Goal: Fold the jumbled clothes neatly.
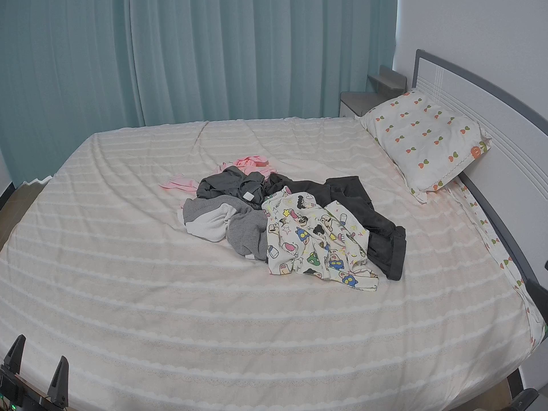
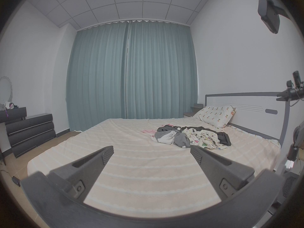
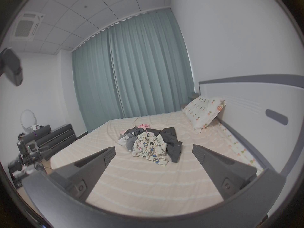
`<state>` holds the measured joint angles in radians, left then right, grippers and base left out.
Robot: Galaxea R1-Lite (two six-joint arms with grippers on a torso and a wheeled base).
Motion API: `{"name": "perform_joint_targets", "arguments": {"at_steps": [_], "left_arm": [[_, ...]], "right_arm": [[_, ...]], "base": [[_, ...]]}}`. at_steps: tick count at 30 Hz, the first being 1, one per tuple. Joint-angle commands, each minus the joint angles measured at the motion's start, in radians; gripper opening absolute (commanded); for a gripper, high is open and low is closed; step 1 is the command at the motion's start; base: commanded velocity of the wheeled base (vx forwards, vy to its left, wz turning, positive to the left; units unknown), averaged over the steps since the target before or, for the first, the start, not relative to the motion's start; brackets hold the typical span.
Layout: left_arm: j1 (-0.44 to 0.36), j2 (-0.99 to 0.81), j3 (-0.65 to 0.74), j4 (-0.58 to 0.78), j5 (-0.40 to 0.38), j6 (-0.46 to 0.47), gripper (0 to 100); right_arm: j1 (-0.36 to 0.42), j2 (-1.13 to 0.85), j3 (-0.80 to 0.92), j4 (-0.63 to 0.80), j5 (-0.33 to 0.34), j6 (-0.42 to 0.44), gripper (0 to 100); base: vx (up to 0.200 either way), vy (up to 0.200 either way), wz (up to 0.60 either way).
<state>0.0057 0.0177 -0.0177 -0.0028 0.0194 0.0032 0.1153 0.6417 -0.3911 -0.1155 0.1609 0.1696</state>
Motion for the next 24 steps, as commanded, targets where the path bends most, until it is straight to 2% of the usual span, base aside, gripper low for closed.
{"name": "perform_joint_targets", "arguments": {"at_steps": [1,3,7,9,16,24], "left_arm": [[0.000,-0.005,0.018,0.000,0.001,0.000,100],[0.000,-0.005,0.018,0.000,0.001,0.000,100],[0.000,-0.005,0.018,0.000,0.001,0.000,100],[0.000,-0.005,0.018,0.000,0.001,0.000,100],[0.000,-0.007,0.018,0.000,0.001,0.000,100],[0.000,-0.007,0.018,0.000,0.001,0.000,100]], "right_arm": [[0.167,1.007,-0.201,-0.431,0.002,0.229,100],[0.172,1.081,-0.230,-0.461,-0.011,0.248,100],[0.195,1.305,-0.368,-0.506,-0.072,0.355,100],[0.198,1.375,-0.419,-0.512,-0.101,0.373,100],[0.191,1.556,-0.539,-0.520,-0.152,0.367,100],[0.193,1.756,-0.693,-0.515,-0.257,0.347,100]], "base": [[0.000,0.000,0.00],[0.000,0.000,0.00],[0.000,0.000,0.00],[0.000,0.000,0.00],[0.000,0.000,0.00],[0.000,0.000,0.00]]}}
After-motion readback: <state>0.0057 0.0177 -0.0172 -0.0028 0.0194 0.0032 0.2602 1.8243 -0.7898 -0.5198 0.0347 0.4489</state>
